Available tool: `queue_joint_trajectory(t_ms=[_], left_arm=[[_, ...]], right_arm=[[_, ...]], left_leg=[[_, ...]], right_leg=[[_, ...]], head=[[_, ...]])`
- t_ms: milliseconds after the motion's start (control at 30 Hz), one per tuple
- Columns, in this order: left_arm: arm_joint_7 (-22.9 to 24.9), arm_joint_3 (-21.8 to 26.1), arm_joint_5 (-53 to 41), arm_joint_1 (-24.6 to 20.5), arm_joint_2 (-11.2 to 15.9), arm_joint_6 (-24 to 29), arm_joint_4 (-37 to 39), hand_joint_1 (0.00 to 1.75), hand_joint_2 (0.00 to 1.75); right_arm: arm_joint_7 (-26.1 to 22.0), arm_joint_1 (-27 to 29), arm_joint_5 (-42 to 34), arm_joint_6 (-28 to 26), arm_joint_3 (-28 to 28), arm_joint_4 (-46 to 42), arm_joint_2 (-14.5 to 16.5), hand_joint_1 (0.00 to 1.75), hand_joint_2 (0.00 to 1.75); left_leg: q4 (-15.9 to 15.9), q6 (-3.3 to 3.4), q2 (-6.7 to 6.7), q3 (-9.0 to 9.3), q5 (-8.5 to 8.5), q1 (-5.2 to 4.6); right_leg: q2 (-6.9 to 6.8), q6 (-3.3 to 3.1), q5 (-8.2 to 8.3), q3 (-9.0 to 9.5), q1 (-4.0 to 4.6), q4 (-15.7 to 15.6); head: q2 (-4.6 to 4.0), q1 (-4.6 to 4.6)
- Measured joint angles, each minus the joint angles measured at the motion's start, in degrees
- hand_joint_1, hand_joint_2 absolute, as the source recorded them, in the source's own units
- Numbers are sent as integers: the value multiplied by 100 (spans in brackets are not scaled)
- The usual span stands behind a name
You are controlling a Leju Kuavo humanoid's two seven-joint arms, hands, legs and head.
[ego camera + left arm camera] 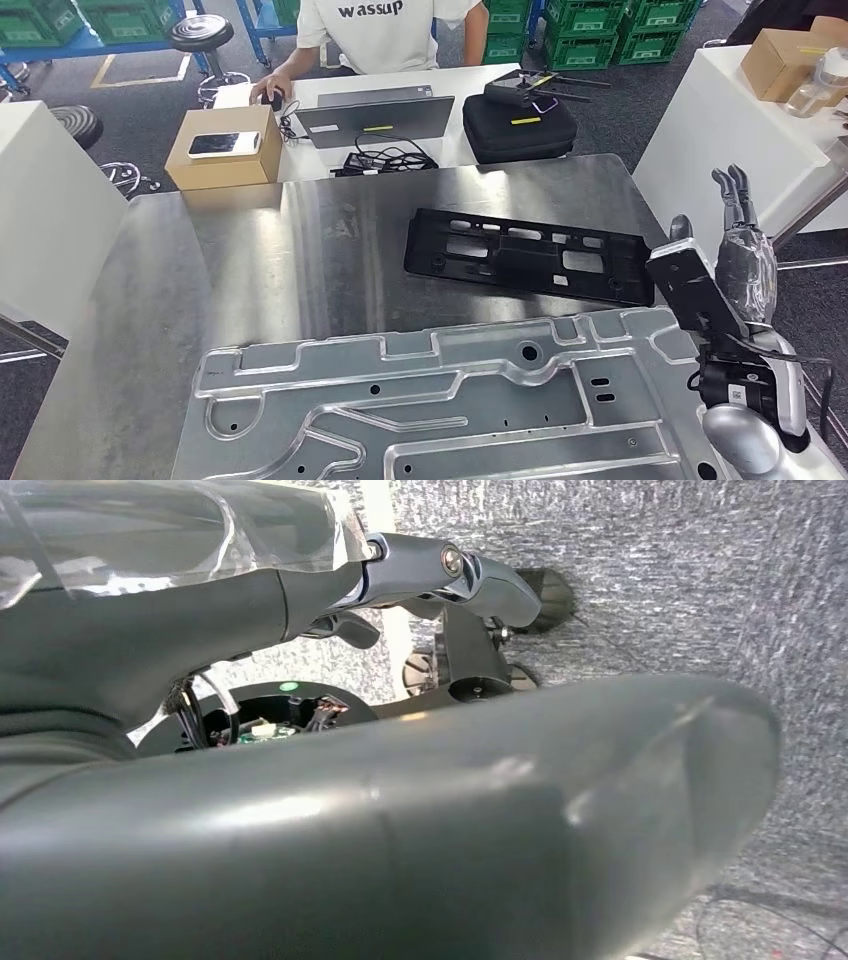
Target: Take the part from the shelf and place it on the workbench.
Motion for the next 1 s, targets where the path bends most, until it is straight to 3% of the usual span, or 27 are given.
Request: queue_joint_trajectory(t_ms=[300, 467, 533, 600, 667, 700, 733, 767, 800, 867, 900, 933, 1000], left_arm=[[59, 32, 145, 2, 0, 73, 0, 0, 0], [-14, 41, 251, 12, -1, 150, 0, 0, 0], [-104, 56, 308, 22, -26, 234, 0, 0, 0], [-201, 91, 352, 14, -67, 318, 0, 0, 0], [-269, 136, 389, -13, -98, 368, 0, 0, 0], [-285, 154, 402, -23, -115, 378, 0, 0, 0], [-296, 166, 416, -30, -128, 381, 0, 0, 0], [-305, 173, 436, -35, -141, 383, 0, 0, 0], [-318, 180, 459, -40, -152, 384, 0, 0, 0], [-351, 201, 499, -55, -161, 384, 0, 0, 0], [-366, 221, 512, -64, -162, 384, 0, 0, 0], [-378, 245, 527, -71, -163, 384, 0, 0, 0], [-385, 288, 557, -75, -167, 384, 0, 0, 0]], right_arm=[[-854, 126, -1121, -952, -31, -338, 141, 0, 0], [-1342, 312, -1198, -1292, -2, -571, 373, 0, 0], [-1555, 401, -1194, -1417, 34, -700, 483, 0, 0], [-1765, 506, -1199, -1500, 68, -832, 575, 0, 0], [-1975, 626, -1217, -1557, 103, -949, 670, 0, 0], [-2059, 687, -1224, -1572, 125, -995, 722, 0, 0], [-2136, 745, -1219, -1579, 152, -1035, 776, 0, 0], [-2206, 800, -1204, -1584, 180, -1075, 832, 0, 0], [-2279, 850, -1179, -1594, 207, -1117, 884, 0, 0], [-2416, 940, -1135, -1631, 254, -1198, 982, 0, 0], [-2479, 983, -1123, -1655, 279, -1228, 1026, 0, 0], [-2545, 1032, -1118, -1678, 306, -1253, 1080, 0, 0], [-2690, 1144, -1090, -1708, 362, -1289, 1177, 0, 0]], left_leg=[[16, 21, 0, 0, -20, -16], [33, 81, -1, 0, -45, -45], [-13, 112, 5, 19, 10, -11], [-66, 138, 14, 20, 79, 53], [-72, 140, 16, -20, 104, 84], [-69, 126, 16, -42, 115, 95], [-65, 105, 17, -65, 129, 110], [-58, 79, 19, -85, 144, 130], [-51, 48, 22, -102, 161, 156], [-31, -30, 24, -127, 191, 180], [-30, -80, 25, -135, 215, 181], [-34, -133, 25, -142, 247, 173], [-94, -243, 29, -157, 342, 180]], right_leg=[[-1, 15, 4, 19, -24, -4], [-4, 56, 2, 30, -39, -9], [-1, 88, -39, 21, -30, 29], [6, 120, -382, -156, -27, 469], [9, 164, -925, -538, -55, 1385], [9, 190, -1102, -703, -74, 1792], [9, 216, -1153, -769, -96, 1995], [8, 242, -1067, -699, -120, 1921], [6, 270, -885, -500, -147, 1592], [5, 333, -486, 97, -207, 583], [17, 331, -354, 299, -221, 230], [29, 311, -287, 405, -227, 25], [48, 196, -206, 362, -202, -34]], head=[[-1, -1], [-1, -2], [-1, 0], [0, 3], [0, 4], [0, 4], [0, 4], [0, 3], [0, 3], [-1, 4], [-2, 0], [-2, -4], [-2, -14]])
